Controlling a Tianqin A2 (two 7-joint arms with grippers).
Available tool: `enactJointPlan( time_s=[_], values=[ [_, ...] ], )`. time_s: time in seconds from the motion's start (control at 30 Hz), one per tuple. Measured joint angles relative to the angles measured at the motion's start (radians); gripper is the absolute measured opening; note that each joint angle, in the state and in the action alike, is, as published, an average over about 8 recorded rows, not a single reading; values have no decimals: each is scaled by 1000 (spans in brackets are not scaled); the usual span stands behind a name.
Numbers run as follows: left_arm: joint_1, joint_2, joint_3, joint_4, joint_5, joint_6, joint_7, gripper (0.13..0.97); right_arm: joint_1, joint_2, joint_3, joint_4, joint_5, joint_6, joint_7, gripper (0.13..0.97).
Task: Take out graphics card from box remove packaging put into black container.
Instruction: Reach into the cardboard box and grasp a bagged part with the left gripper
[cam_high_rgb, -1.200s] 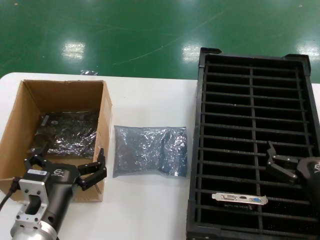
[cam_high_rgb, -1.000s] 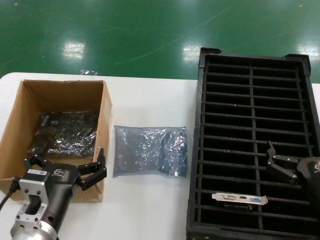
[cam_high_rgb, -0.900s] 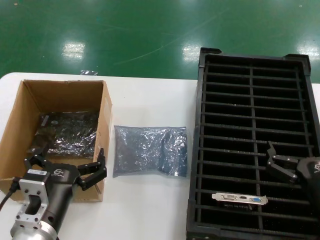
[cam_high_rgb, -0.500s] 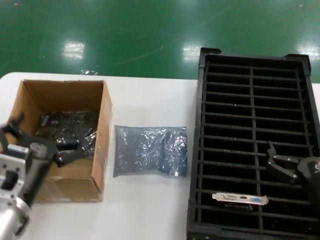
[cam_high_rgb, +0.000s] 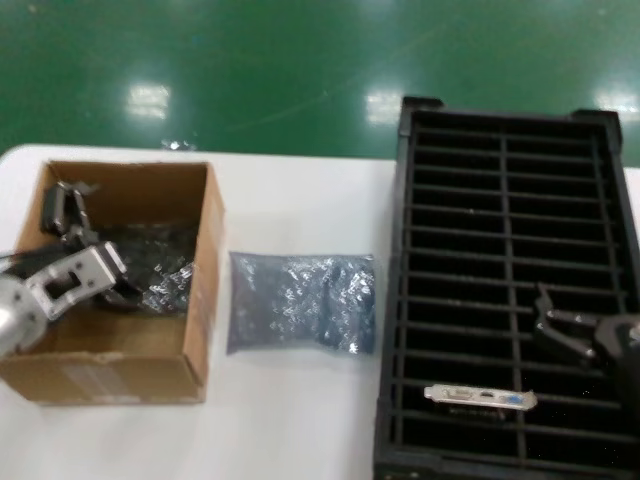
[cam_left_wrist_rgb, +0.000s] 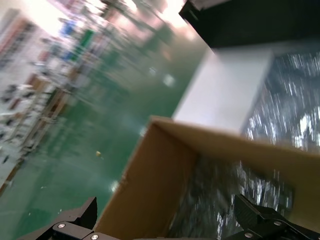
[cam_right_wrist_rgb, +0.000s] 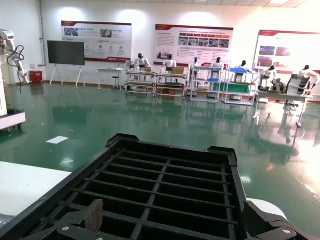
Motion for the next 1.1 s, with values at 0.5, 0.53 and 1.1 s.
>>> enactJointPlan(
  time_s=[0.5, 0.53, 1.1],
  values=[
    [-441, 115, 249, 650, 189, 128, 303, 966, 0, 0, 0, 0, 0, 0, 0, 966],
    [-461, 128, 256, 697, 178, 112, 340, 966, 0, 0, 0, 0, 0, 0, 0, 966],
    [-623, 272, 127, 1141, -231, -163, 1093, 946, 0, 0, 0, 0, 0, 0, 0, 966]
  ],
)
